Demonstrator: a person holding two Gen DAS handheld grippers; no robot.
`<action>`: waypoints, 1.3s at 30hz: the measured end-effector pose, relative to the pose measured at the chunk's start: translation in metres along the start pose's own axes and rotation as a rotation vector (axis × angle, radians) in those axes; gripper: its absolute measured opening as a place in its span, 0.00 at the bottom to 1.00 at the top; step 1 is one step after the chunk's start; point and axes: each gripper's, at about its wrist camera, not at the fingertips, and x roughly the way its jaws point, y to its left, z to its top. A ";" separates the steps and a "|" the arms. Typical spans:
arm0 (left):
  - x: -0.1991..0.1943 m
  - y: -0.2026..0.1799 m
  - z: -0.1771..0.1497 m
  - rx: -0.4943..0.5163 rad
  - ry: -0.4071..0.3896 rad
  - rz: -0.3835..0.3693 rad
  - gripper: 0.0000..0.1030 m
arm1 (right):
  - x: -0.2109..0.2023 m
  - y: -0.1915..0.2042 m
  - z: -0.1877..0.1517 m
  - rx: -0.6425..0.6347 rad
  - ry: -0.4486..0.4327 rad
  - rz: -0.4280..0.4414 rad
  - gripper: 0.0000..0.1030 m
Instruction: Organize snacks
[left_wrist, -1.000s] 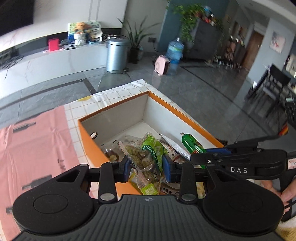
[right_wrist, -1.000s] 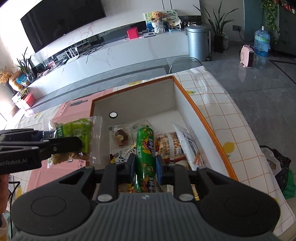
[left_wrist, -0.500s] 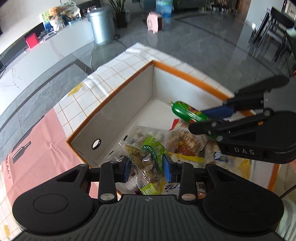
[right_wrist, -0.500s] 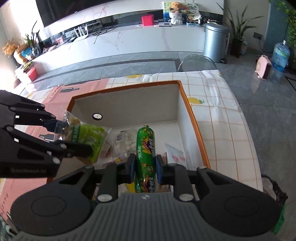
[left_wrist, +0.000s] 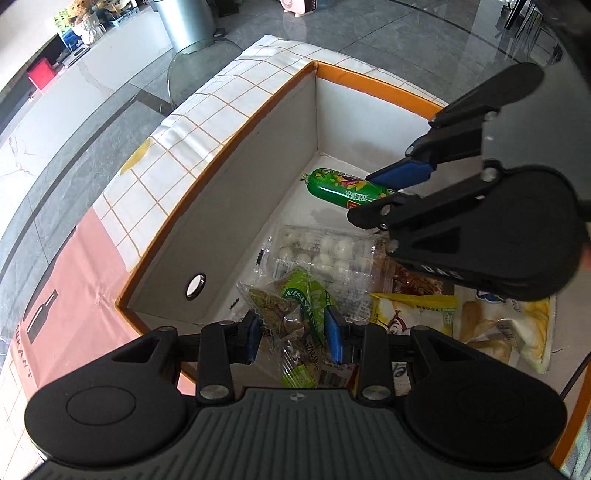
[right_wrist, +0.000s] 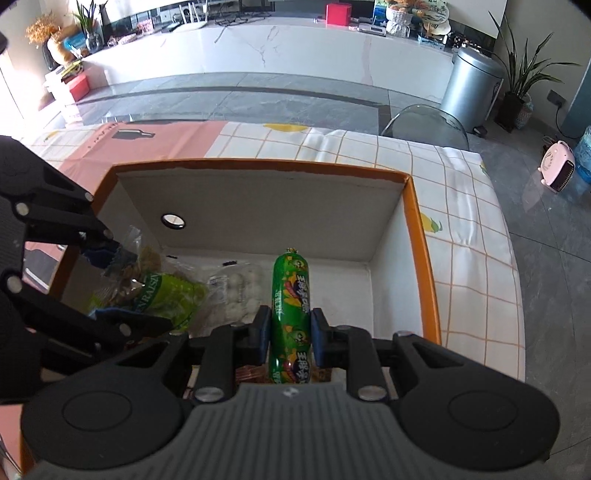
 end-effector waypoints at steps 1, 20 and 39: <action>0.001 0.001 0.001 -0.001 0.000 0.002 0.39 | 0.003 -0.001 0.002 -0.001 0.009 -0.004 0.19; 0.000 -0.002 0.001 0.045 -0.019 0.035 0.71 | 0.018 0.006 0.009 -0.036 0.061 -0.063 0.24; -0.141 -0.020 -0.053 -0.074 -0.291 0.077 0.75 | -0.111 0.037 -0.022 0.071 0.036 -0.091 0.55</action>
